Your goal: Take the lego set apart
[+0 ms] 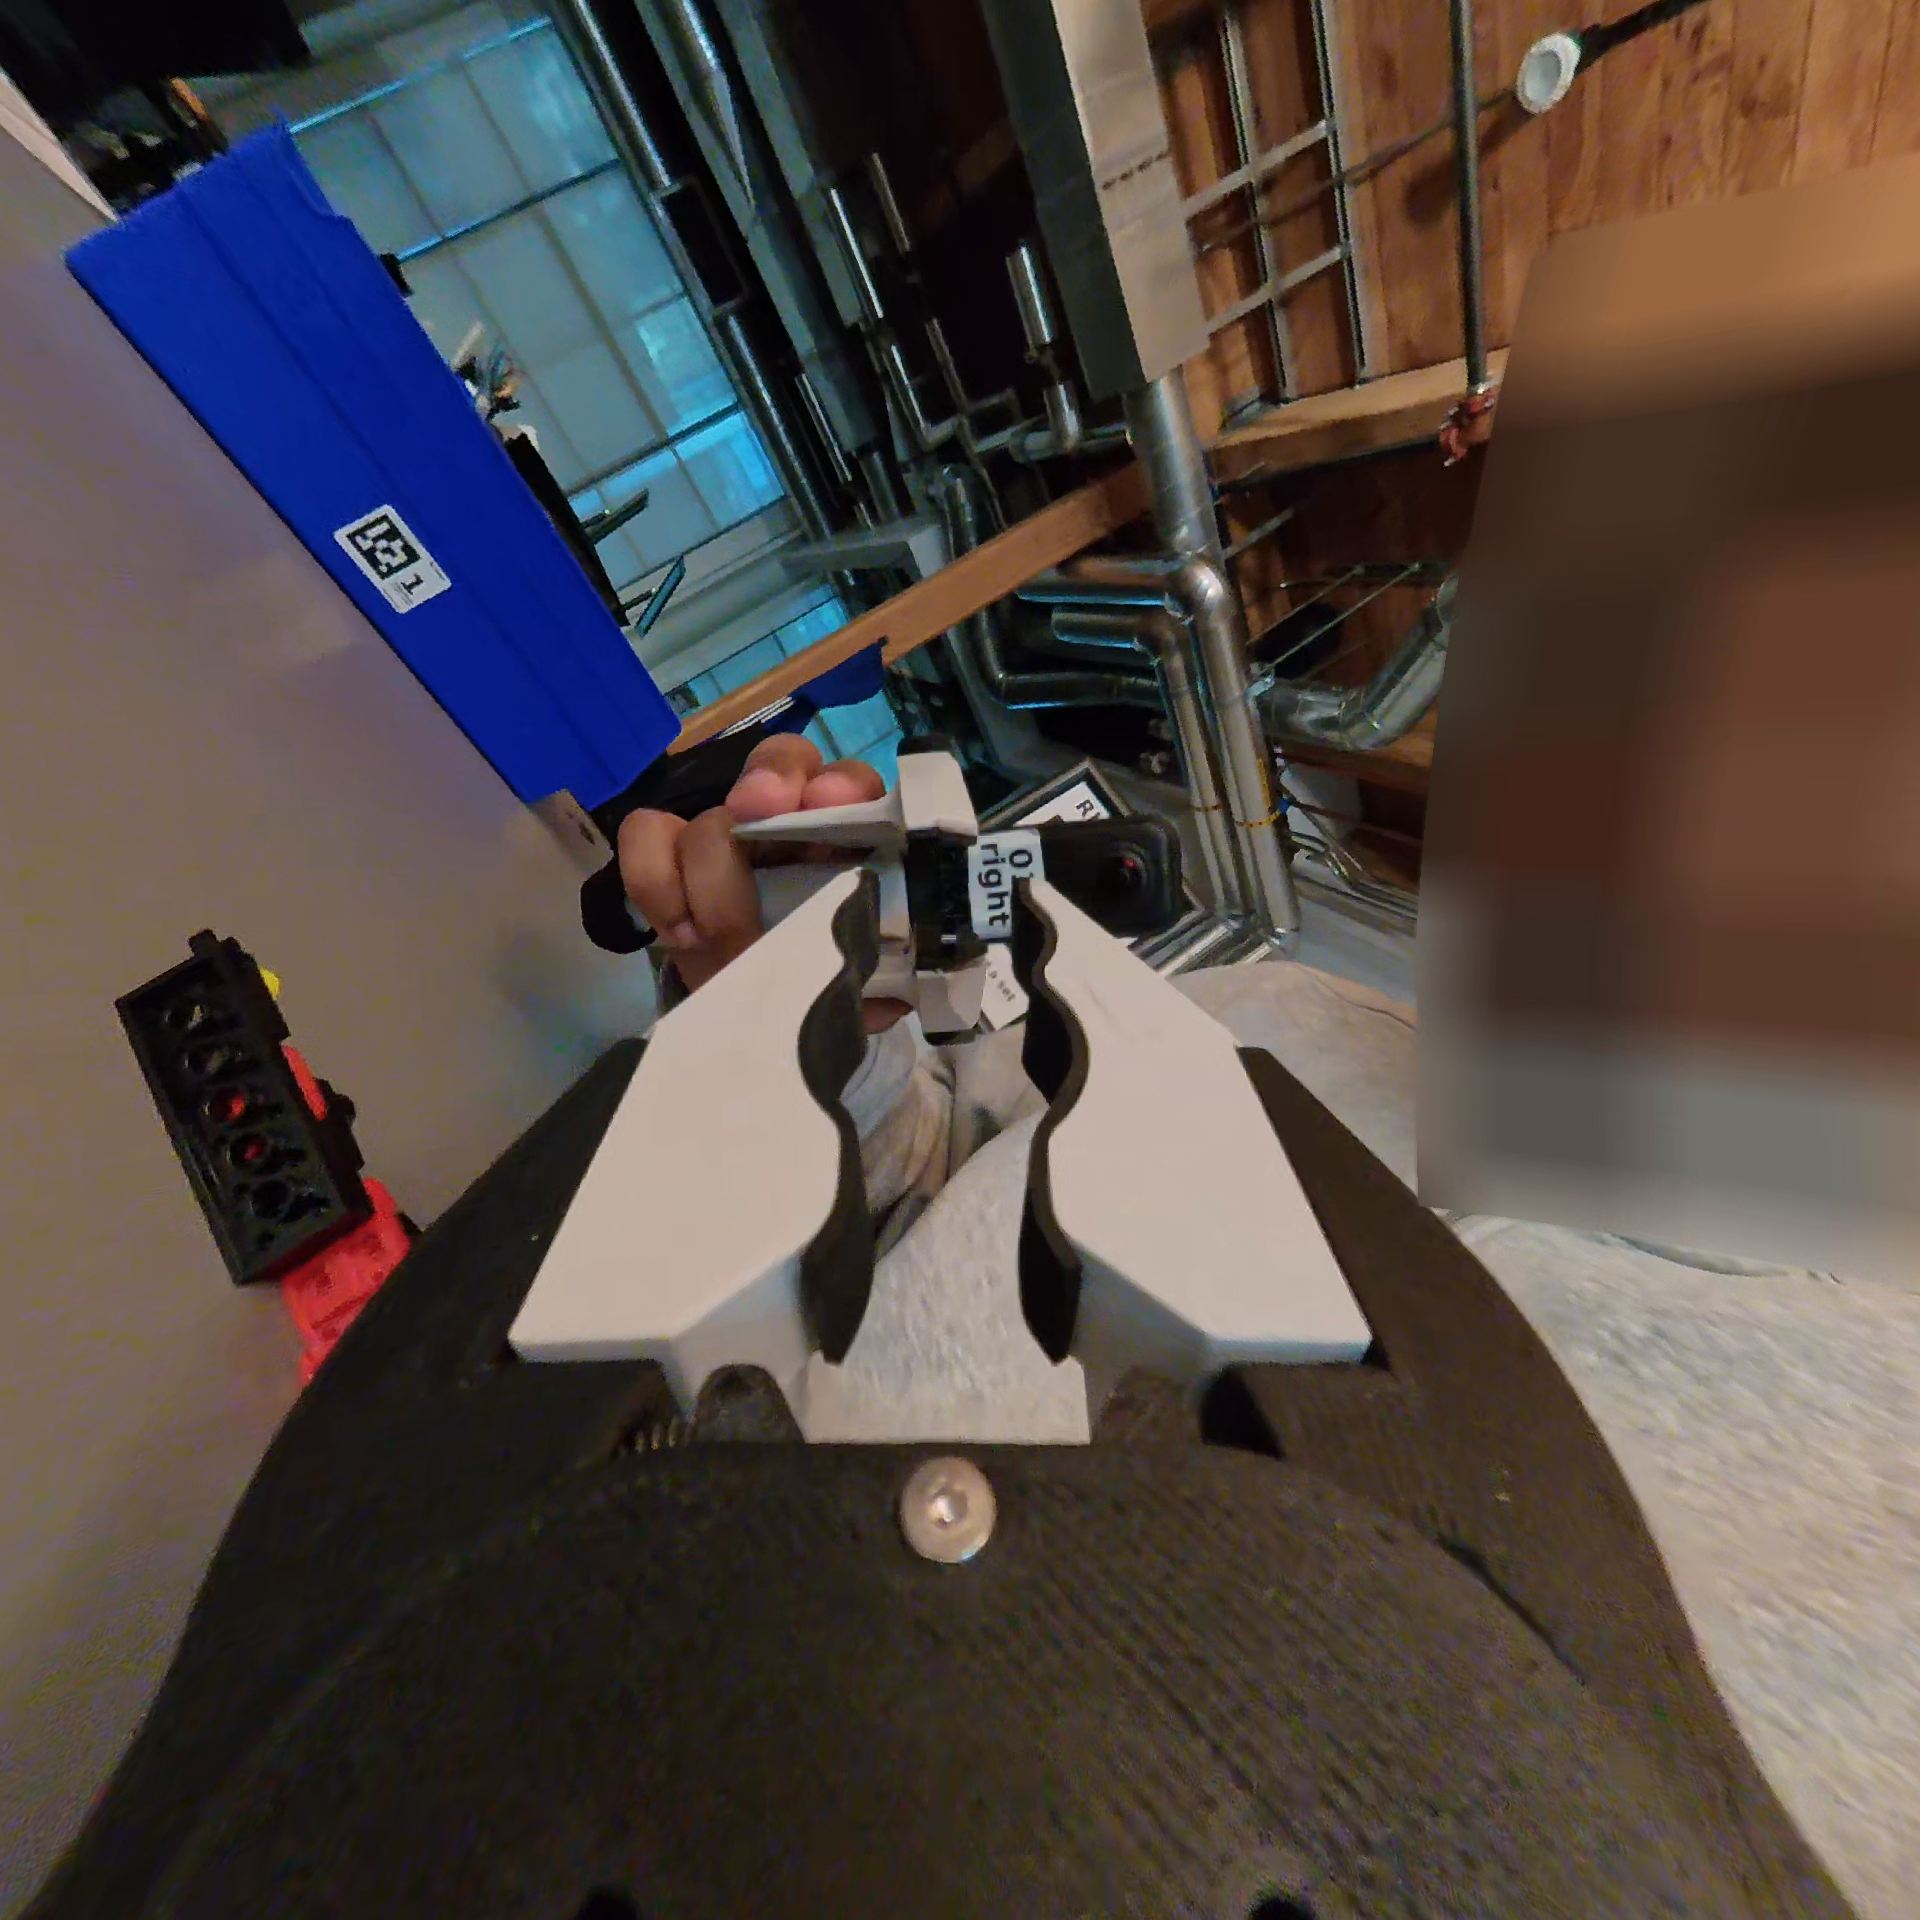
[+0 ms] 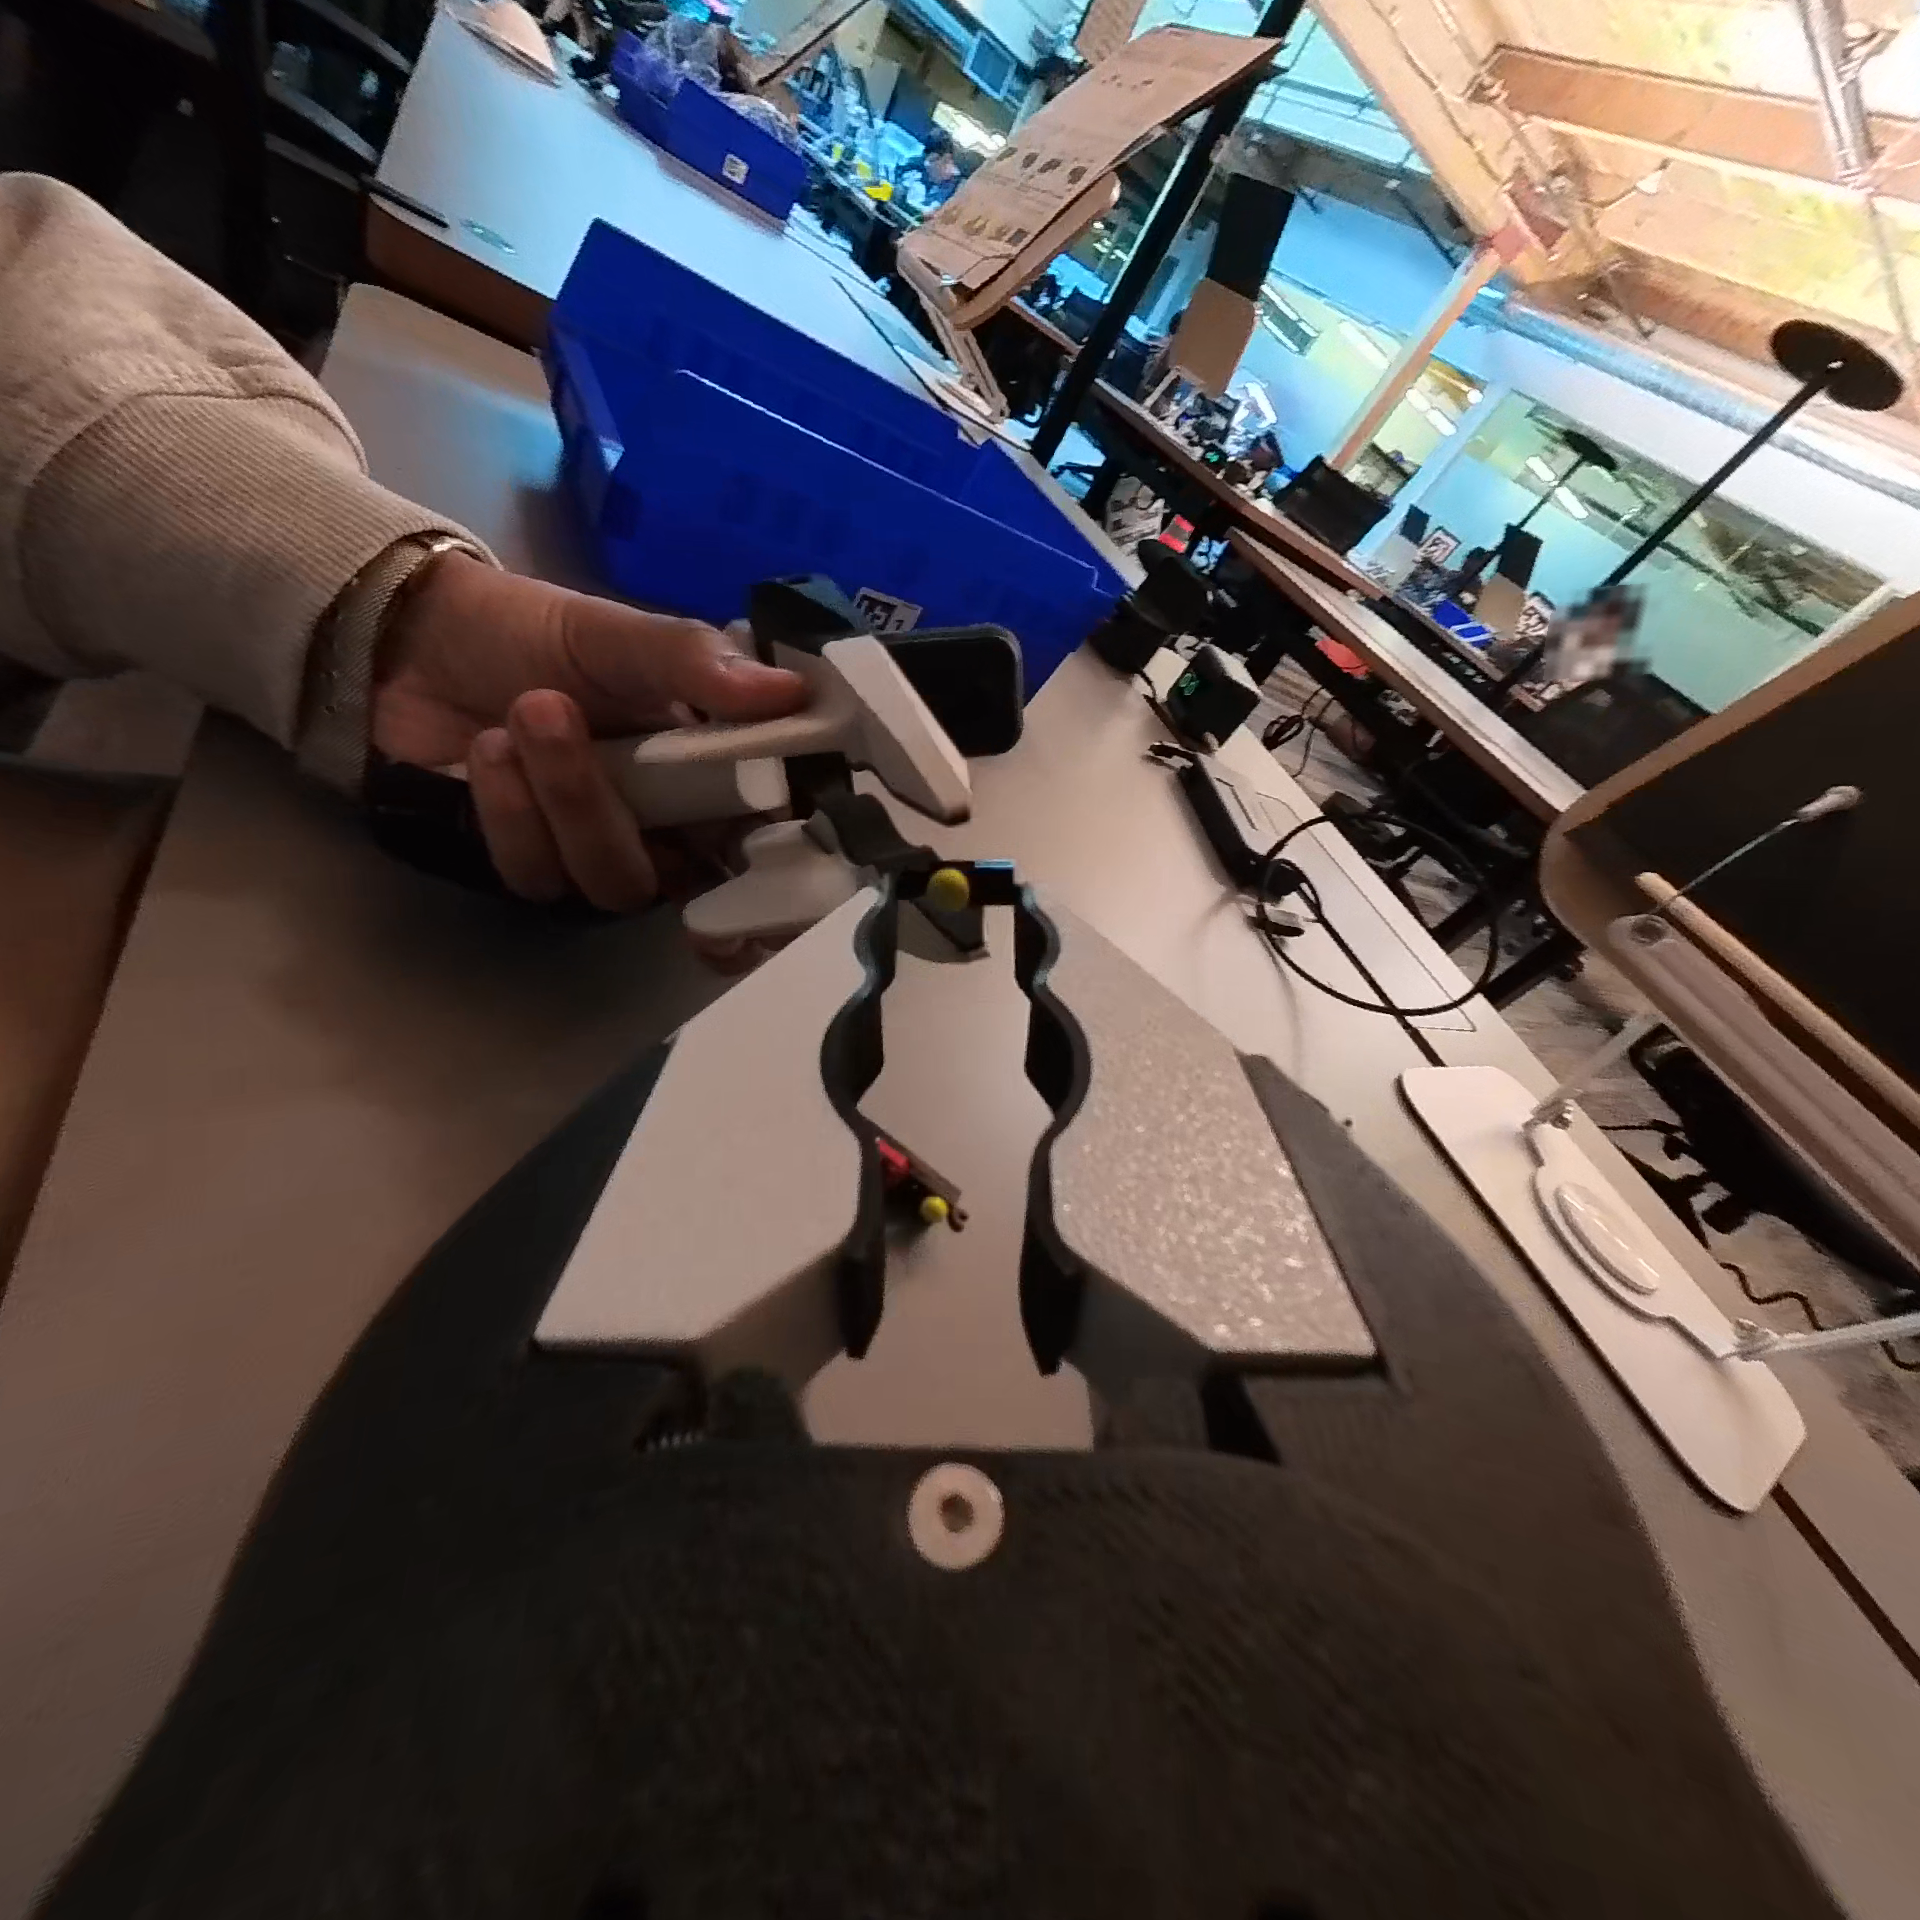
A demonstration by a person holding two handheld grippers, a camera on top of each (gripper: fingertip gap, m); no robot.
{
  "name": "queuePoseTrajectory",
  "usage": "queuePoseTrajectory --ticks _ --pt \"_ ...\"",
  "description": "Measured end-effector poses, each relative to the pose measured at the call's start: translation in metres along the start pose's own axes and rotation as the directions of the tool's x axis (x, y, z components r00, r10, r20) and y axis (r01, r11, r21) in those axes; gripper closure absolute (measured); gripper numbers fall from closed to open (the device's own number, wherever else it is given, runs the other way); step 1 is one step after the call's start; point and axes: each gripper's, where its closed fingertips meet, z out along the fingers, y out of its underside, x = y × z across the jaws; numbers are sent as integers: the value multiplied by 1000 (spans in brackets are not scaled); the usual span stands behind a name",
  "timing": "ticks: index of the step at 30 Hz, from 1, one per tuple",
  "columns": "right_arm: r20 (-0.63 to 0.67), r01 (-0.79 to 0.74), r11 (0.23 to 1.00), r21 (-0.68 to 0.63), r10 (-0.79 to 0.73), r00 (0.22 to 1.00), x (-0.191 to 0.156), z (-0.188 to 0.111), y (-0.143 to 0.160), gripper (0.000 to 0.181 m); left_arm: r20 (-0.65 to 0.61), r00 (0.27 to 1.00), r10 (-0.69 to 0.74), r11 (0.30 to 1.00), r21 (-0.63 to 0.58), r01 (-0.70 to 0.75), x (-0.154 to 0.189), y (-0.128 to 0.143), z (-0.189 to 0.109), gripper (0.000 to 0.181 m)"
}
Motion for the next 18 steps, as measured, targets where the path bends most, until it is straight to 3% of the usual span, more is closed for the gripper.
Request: queuePoseTrajectory --ticks 3,14,18 --pt "44 -1 1000 -7 2 999 -5 0 1 161 11 1000 24 999 -37 -24 0 5 2 175" --pt "165 -6 999 -39 12 986 -15 -9 5 161 56 997 60 993 -102 -54 -4 14 5 175" --pt "127 -133 991 -19 134 983 -4 -8 3 152 56 995 88 996 -24 -87 0 0 0 175"
